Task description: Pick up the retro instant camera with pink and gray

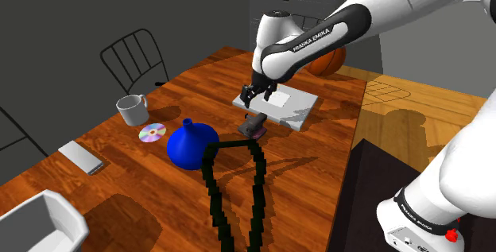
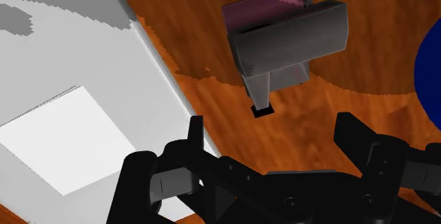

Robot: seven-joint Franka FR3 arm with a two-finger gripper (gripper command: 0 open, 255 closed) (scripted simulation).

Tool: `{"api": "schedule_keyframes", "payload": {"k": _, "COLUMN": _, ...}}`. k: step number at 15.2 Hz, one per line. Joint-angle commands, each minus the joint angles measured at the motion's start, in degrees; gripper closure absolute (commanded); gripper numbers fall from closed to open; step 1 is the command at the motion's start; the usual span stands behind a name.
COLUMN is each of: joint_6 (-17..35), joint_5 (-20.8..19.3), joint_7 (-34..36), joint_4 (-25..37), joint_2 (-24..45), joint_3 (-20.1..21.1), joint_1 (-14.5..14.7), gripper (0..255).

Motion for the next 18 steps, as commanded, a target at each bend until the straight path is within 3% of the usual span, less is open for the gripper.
{"api": "schedule_keyframes", "payload": {"k": 1, "joint_6": 1.37, "joint_5": -1.35, "joint_7": 1.2, "joint_4": 3.17, "joint_2": 4.59, "joint_3": -0.06, "joint_1": 0.44, "gripper": 0}}
{"api": "schedule_keyframes", "payload": {"k": 5, "joint_6": 3.13, "joint_5": -3.4, "joint_7": 2.9, "joint_4": 9.09, "joint_2": 12.43, "joint_3": -0.65, "joint_1": 1.54, "gripper": 0}}
{"api": "schedule_keyframes", "payload": {"k": 14, "joint_6": 7.86, "joint_5": -4.38, "joint_7": 3.5, "joint_4": 8.39, "joint_2": 16.5, "joint_3": -1.26, "joint_1": 2.01, "gripper": 0}}
{"api": "schedule_keyframes", "payload": {"k": 15, "joint_6": 7.75, "joint_5": -4.36, "joint_7": 3.47, "joint_4": 8.46, "joint_2": 16.45, "joint_3": -1.25, "joint_1": 1.99, "gripper": 255}}
{"api": "schedule_keyframes", "payload": {"k": 18, "joint_6": 7.75, "joint_5": -4.37, "joint_7": 3.47, "joint_4": 8.48, "joint_2": 16.48, "joint_3": -1.25, "joint_1": 2.0, "gripper": 255}}
